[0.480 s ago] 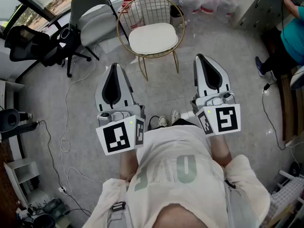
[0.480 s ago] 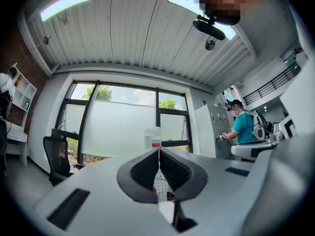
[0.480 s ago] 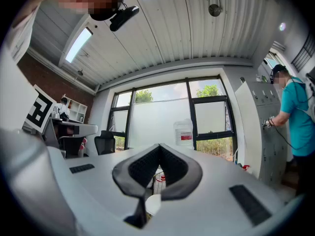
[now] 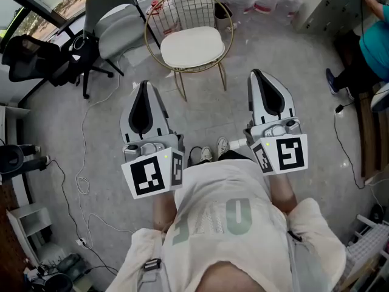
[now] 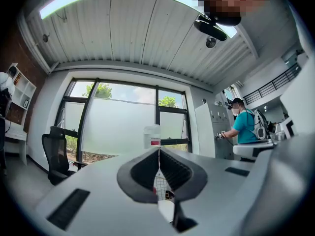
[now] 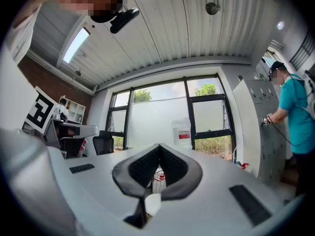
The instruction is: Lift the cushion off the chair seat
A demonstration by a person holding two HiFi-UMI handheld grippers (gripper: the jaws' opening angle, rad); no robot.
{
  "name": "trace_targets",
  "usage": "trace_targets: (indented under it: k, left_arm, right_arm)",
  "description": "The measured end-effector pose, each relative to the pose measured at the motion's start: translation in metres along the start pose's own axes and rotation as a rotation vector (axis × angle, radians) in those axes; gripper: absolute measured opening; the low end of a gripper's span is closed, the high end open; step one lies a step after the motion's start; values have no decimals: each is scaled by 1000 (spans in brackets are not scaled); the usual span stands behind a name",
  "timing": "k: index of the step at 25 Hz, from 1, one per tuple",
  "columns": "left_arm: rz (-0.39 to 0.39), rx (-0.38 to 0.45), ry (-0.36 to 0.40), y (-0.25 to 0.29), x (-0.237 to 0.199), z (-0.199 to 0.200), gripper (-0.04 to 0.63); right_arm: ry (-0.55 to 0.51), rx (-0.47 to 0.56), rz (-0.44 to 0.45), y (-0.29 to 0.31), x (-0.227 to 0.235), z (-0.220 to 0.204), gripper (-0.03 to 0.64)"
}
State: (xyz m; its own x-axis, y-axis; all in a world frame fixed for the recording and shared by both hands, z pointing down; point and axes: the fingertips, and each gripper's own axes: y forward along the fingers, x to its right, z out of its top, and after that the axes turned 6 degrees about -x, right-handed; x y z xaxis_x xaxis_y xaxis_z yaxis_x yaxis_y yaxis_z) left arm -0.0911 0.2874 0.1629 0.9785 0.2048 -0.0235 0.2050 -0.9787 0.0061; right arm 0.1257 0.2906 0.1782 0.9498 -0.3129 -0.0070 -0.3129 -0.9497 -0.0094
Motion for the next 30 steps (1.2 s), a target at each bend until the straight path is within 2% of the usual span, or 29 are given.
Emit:
trace_targets:
  k: [15, 24, 30]
  left_arm:
    - [1, -39, -1, 47, 34, -14, 14]
    - [85, -67, -30, 60, 26, -29, 14]
    - [117, -65, -48, 92, 11, -32, 14]
  right_arm:
    - [25, -41, -8, 18, 58, -18, 17]
    - [55, -87, 51, 37, 73, -44, 17]
    - [67, -99, 49, 69, 92, -54, 17]
